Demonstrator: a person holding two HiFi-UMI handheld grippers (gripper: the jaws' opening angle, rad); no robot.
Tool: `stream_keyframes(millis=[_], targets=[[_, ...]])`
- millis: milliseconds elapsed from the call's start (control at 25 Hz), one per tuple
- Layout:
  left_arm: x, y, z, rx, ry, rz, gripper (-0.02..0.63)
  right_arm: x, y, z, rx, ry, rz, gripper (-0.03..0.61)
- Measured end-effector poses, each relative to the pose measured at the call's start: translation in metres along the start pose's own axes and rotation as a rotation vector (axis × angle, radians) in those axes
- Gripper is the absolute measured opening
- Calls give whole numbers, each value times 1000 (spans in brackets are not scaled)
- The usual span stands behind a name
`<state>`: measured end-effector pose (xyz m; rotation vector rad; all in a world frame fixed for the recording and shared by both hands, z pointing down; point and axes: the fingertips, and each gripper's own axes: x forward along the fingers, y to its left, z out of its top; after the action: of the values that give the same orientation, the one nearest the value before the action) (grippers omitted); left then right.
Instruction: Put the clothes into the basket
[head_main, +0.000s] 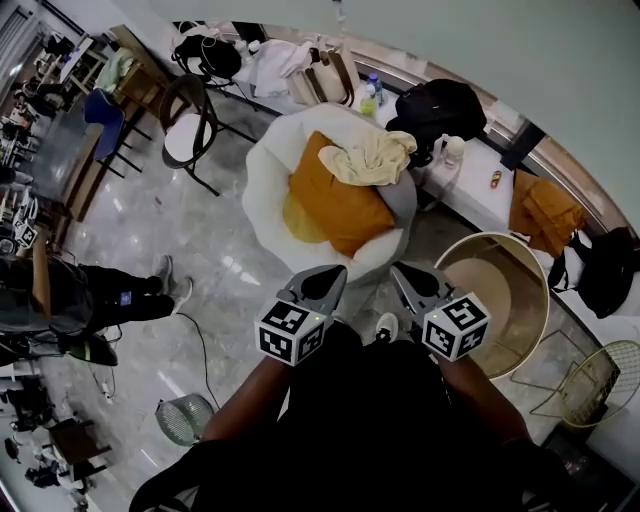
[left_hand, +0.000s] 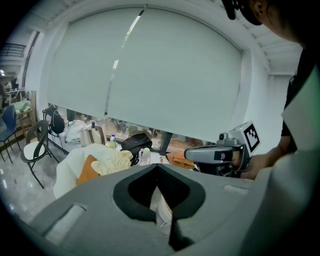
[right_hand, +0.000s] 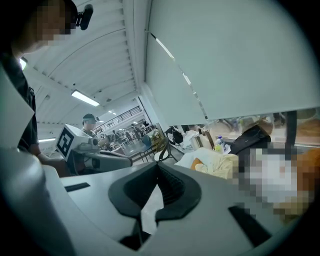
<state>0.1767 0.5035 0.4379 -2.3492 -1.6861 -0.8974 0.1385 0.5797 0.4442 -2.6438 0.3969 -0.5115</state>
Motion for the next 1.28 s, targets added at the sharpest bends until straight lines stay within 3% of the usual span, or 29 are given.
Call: stream_keyframes(millis=[280,640,960,1280], targets=[[18,24,17,40,35,-25,-6,24,-17,9,26,1,-32,14],[51,76,55,121,34,-151,-6,76,-36,32,-7,24,-149,14],[69,127,64,200,80,-270,-6,125,-61,42,45,26,-274,14],[108,158,62,142,109,-294,-6,159,-104,35,95,96,-310,15]])
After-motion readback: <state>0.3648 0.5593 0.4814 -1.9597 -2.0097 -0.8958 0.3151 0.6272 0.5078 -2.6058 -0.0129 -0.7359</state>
